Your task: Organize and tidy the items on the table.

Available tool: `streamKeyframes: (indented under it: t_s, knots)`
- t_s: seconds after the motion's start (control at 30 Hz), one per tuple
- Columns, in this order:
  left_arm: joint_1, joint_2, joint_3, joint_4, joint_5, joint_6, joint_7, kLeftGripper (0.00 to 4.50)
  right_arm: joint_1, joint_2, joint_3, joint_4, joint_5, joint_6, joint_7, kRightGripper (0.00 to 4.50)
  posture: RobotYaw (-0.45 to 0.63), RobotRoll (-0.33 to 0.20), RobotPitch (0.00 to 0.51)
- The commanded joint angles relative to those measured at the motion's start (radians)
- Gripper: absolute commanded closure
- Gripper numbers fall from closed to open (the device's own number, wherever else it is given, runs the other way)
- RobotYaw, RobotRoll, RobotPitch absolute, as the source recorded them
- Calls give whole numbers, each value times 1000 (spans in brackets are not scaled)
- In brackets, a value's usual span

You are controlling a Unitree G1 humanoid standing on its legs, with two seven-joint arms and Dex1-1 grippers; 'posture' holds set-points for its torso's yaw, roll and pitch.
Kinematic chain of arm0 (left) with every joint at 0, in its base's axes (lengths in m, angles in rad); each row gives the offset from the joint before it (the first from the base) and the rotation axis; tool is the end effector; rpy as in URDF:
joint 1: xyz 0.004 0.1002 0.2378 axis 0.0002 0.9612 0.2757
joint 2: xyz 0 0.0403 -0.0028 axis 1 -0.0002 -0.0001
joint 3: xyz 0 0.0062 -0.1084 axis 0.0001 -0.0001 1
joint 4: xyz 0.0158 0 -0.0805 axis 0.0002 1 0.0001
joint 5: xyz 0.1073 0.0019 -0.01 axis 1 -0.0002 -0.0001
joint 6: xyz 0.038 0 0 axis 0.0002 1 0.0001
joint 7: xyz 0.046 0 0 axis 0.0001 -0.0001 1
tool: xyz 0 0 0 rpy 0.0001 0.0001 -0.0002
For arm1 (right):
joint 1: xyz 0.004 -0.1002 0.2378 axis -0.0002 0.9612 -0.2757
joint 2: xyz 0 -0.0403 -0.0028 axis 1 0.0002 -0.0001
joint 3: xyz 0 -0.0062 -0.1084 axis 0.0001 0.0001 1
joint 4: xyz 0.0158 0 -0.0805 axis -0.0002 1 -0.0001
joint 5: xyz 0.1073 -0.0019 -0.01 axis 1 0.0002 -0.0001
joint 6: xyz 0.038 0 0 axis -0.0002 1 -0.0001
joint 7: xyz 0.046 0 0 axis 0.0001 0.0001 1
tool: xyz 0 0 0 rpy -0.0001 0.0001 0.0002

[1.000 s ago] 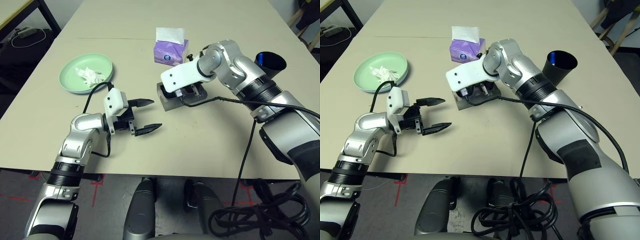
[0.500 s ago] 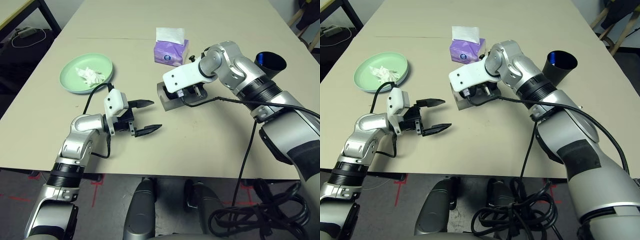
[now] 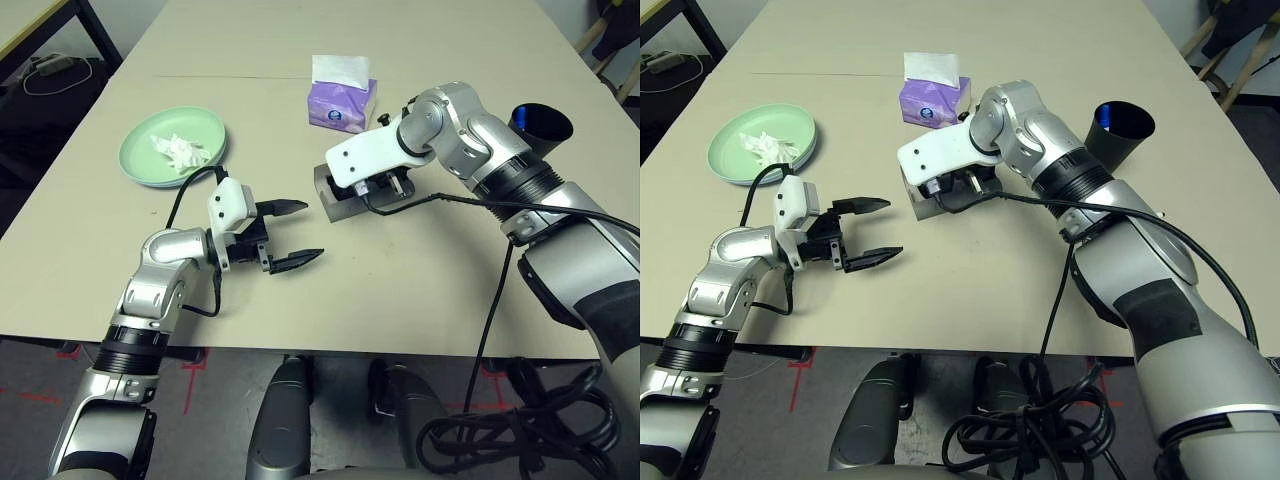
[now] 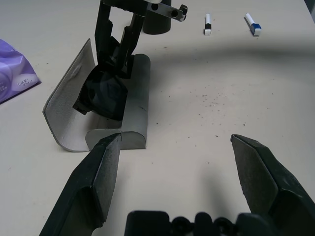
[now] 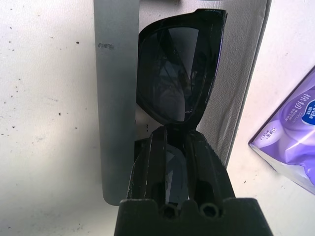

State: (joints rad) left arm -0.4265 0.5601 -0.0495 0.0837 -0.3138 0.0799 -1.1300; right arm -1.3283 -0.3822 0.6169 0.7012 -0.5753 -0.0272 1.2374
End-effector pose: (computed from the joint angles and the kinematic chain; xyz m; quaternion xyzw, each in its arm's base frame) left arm 0.2835 0.2248 0.1492 0.1720 -0.0358 -0.5541 0.8137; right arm 0.3646 -0.0768 0.2756 -0.6920 0.1211 0.4789 0.5265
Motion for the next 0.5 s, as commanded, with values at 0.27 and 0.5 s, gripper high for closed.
streamKeyframes:
  t_s: [0.27, 0.5]
  knots:
    - [7, 7, -5, -14, 2, 1, 2, 0, 8, 6, -12, -18, 17, -7, 10, 3729, 267, 0, 173]
    - [0, 7, -6, -1, 4, -4, -2, 0, 1, 5, -14, -23, 22, -4, 13, 1261, 258, 0, 165]
